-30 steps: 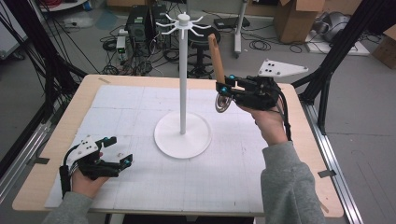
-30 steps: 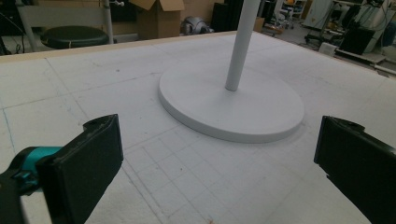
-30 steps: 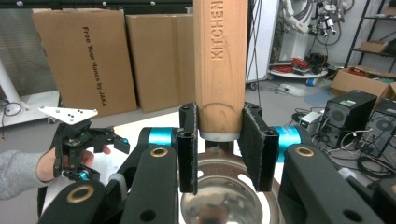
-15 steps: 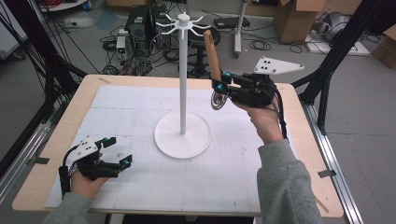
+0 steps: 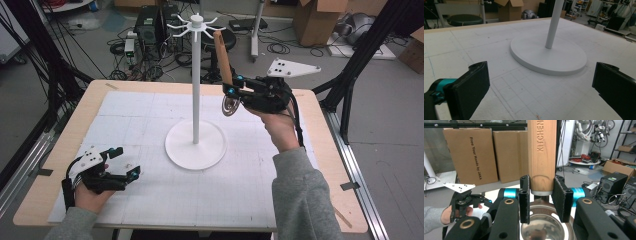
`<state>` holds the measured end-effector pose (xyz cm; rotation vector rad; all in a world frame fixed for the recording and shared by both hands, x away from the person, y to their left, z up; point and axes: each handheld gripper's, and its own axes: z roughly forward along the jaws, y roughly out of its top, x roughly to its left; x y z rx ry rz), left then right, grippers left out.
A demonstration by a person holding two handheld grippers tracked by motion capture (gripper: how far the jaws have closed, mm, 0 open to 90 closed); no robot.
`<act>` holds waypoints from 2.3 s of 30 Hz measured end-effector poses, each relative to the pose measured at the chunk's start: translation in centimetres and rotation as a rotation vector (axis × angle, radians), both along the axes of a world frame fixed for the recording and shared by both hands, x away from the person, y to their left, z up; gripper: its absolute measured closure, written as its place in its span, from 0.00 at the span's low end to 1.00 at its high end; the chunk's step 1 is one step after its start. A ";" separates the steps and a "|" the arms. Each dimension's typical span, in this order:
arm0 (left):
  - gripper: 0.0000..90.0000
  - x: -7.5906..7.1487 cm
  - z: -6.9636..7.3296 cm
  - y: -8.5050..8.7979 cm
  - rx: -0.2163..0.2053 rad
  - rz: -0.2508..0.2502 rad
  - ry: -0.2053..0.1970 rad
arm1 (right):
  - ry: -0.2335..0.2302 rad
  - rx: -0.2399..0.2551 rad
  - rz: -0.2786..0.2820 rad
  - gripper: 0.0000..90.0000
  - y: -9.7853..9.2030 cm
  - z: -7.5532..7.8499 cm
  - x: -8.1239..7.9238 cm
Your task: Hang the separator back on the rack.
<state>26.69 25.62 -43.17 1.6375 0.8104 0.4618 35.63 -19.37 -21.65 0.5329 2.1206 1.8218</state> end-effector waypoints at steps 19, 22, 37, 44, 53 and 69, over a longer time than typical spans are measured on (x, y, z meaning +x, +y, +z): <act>0.02 0.0 0.0 0.0 -0.002 -0.002 0.000 | 0.011 -0.006 -0.015 0.78 0.4 -0.4 0.4; 0.02 0.0 0.0 0.0 -0.004 -0.002 0.001 | 0.012 -0.005 -0.015 0.78 0.5 -0.4 0.5; 0.02 0.0 0.0 0.0 -0.003 -0.003 0.002 | 0.020 -0.016 -0.021 0.78 1.0 -0.7 0.6; 0.02 0.0 0.0 0.0 -0.003 -0.004 0.002 | 0.012 -0.023 -0.043 0.77 1.4 -0.9 0.6; 0.02 0.0 0.0 0.0 0.001 -0.005 0.002 | -0.028 -0.046 -0.081 0.74 2.1 -1.0 0.3; 0.02 -0.1 0.0 0.0 -0.006 0.001 0.000 | -0.024 -0.040 -0.128 0.36 -0.7 -4.5 -0.8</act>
